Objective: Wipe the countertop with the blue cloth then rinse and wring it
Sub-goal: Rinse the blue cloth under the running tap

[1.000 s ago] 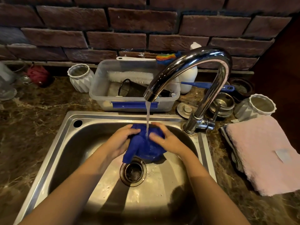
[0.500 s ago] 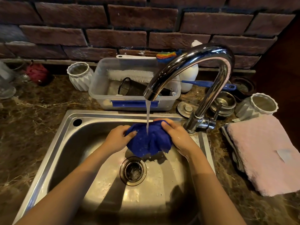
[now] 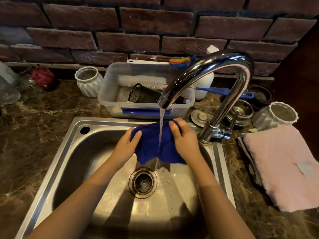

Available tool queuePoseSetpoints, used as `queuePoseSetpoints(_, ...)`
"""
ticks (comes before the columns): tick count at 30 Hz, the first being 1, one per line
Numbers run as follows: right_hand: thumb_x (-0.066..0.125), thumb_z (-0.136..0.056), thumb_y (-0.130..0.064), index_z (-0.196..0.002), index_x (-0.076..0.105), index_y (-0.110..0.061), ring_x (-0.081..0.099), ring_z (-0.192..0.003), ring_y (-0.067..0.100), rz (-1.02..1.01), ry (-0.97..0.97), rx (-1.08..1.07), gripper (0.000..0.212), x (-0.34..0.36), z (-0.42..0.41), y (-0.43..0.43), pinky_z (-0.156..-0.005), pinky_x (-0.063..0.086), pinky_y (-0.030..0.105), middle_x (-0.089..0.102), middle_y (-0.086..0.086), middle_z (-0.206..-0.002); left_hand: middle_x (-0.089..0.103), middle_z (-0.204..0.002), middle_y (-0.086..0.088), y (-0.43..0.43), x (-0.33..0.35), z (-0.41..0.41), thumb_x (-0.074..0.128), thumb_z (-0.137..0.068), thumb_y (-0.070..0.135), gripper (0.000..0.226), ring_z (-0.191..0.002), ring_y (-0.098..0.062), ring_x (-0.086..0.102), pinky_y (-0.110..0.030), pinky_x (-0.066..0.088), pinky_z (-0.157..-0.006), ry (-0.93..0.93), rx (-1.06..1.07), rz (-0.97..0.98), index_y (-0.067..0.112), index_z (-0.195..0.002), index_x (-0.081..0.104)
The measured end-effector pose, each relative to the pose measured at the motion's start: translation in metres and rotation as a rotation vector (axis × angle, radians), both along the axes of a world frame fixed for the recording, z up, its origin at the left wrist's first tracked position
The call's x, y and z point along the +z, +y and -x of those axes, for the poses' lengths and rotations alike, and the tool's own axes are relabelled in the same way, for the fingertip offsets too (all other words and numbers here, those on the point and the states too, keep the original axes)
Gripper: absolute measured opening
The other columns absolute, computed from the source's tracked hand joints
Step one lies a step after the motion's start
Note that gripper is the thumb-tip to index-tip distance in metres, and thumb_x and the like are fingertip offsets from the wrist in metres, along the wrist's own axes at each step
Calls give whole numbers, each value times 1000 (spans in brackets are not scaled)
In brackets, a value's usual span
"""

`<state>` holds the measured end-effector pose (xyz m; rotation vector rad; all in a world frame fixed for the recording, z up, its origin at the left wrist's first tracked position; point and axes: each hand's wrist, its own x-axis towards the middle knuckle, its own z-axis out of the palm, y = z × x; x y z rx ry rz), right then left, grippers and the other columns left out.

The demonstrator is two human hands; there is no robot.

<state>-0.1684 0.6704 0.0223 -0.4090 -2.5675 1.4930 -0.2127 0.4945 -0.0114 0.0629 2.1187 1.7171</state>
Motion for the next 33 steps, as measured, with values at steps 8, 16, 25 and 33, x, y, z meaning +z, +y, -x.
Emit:
queuePoseSetpoints(8, 40, -96, -43, -82, 61, -17, 61, -72, 12, 35, -120, -115, 35, -19, -3, -65, -67, 48, 27, 64, 1, -75, 65, -67, -2, 50, 0, -23, 34, -97, 45, 45, -72, -16, 62, -33, 47, -73, -381, 260, -332, 16, -83, 65)
queuePoseSetpoints(16, 40, -96, -44, -72, 58, -19, 56, -69, 11, 403, -311, -297, 39, -26, 10, -47, -66, 43, 25, 58, -2, -69, 66, -78, -6, 51, 10, -18, 39, -96, 43, 37, -79, -18, 62, -33, 47, -77, -402, 213, -265, 15, -87, 62)
queuePoseSetpoints(25, 32, -97, -47, -74, 56, -16, 57, -72, 16, 154, -371, -363, 46, -20, 30, -42, -64, 43, 28, 57, 1, -70, 66, -75, -4, 58, 10, -29, 48, -94, 36, 26, -73, -17, 63, -31, 49, -68, -499, 192, -312, 15, -95, 63)
queuePoseSetpoints(33, 32, -98, -41, -84, 64, -11, 56, -63, 11, 27, -372, -242, 45, -13, -1, -73, -54, 42, 23, 58, 0, -68, 58, -54, 0, 56, 19, -4, 51, -92, 41, 34, -65, -17, 54, -36, 45, -78, -466, 201, -194, 14, -73, 61)
